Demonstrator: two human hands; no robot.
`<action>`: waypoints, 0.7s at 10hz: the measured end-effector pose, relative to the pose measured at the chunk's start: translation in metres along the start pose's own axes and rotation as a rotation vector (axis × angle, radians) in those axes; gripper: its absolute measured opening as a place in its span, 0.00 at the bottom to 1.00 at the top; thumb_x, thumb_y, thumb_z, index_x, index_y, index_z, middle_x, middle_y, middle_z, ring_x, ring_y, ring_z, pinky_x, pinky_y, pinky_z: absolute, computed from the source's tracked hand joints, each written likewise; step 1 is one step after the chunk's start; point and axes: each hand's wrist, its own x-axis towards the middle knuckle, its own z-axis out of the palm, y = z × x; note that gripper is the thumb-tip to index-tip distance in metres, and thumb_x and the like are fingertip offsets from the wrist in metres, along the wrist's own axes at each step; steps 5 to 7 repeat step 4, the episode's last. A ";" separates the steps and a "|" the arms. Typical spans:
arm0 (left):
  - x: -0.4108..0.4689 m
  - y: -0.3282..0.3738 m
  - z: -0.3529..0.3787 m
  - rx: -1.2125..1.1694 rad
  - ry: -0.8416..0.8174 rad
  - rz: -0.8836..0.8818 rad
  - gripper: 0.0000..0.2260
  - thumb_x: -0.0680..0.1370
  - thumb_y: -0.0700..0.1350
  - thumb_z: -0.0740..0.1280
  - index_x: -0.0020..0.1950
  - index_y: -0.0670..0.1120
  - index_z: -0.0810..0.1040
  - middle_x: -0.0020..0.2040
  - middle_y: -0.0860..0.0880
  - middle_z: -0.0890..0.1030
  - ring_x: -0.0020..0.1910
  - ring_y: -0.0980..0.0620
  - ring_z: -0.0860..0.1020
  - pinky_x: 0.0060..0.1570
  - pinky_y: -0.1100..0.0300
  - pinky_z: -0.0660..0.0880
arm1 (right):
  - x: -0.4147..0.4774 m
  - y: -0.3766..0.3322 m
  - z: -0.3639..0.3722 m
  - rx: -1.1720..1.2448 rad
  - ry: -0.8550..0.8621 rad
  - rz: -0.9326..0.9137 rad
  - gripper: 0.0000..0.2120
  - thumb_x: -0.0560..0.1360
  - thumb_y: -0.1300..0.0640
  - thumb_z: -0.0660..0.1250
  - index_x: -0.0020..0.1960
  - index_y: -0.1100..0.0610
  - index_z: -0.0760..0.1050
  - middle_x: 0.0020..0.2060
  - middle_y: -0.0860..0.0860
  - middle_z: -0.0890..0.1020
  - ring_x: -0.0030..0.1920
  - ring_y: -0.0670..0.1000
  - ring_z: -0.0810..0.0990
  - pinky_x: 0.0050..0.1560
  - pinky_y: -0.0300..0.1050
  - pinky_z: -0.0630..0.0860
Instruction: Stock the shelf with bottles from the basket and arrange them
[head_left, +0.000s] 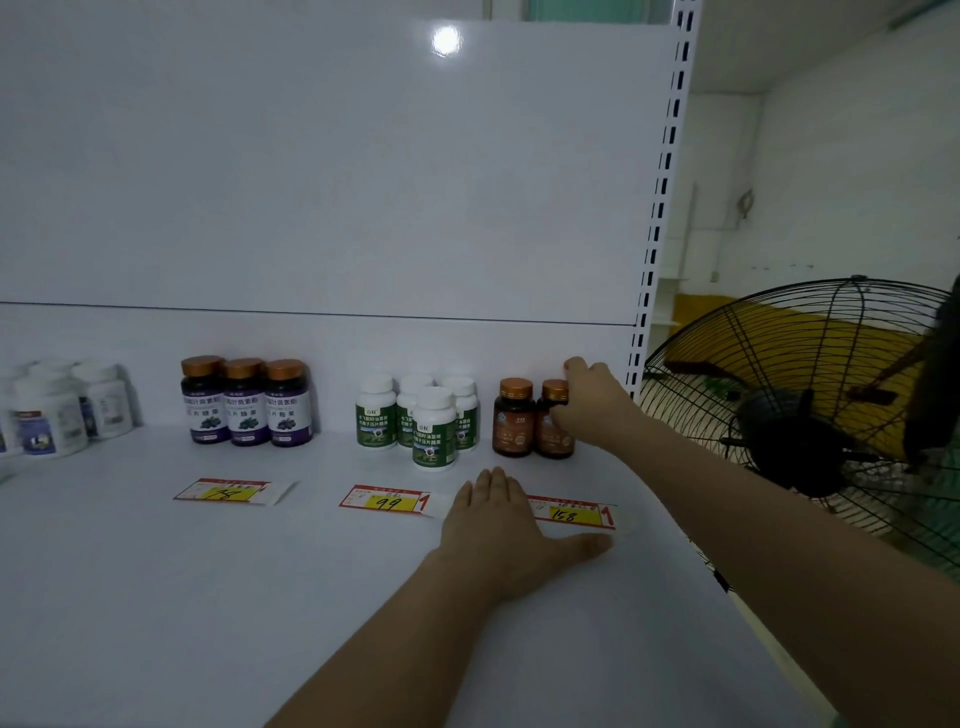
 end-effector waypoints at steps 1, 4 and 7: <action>0.001 0.000 0.001 0.015 0.034 0.010 0.52 0.67 0.78 0.48 0.78 0.40 0.46 0.78 0.43 0.47 0.77 0.47 0.47 0.75 0.50 0.44 | -0.013 -0.006 0.005 -0.048 0.084 -0.057 0.21 0.76 0.61 0.61 0.67 0.62 0.63 0.61 0.62 0.67 0.60 0.62 0.69 0.54 0.47 0.67; 0.009 -0.004 -0.011 -0.098 0.198 0.047 0.29 0.78 0.61 0.59 0.71 0.42 0.64 0.70 0.43 0.67 0.68 0.46 0.66 0.67 0.55 0.65 | -0.042 -0.006 0.007 0.002 0.032 -0.152 0.22 0.76 0.57 0.62 0.69 0.59 0.64 0.62 0.60 0.69 0.61 0.61 0.68 0.57 0.49 0.68; 0.009 -0.004 -0.011 -0.098 0.198 0.047 0.29 0.78 0.61 0.59 0.71 0.42 0.64 0.70 0.43 0.67 0.68 0.46 0.66 0.67 0.55 0.65 | -0.042 -0.006 0.007 0.002 0.032 -0.152 0.22 0.76 0.57 0.62 0.69 0.59 0.64 0.62 0.60 0.69 0.61 0.61 0.68 0.57 0.49 0.68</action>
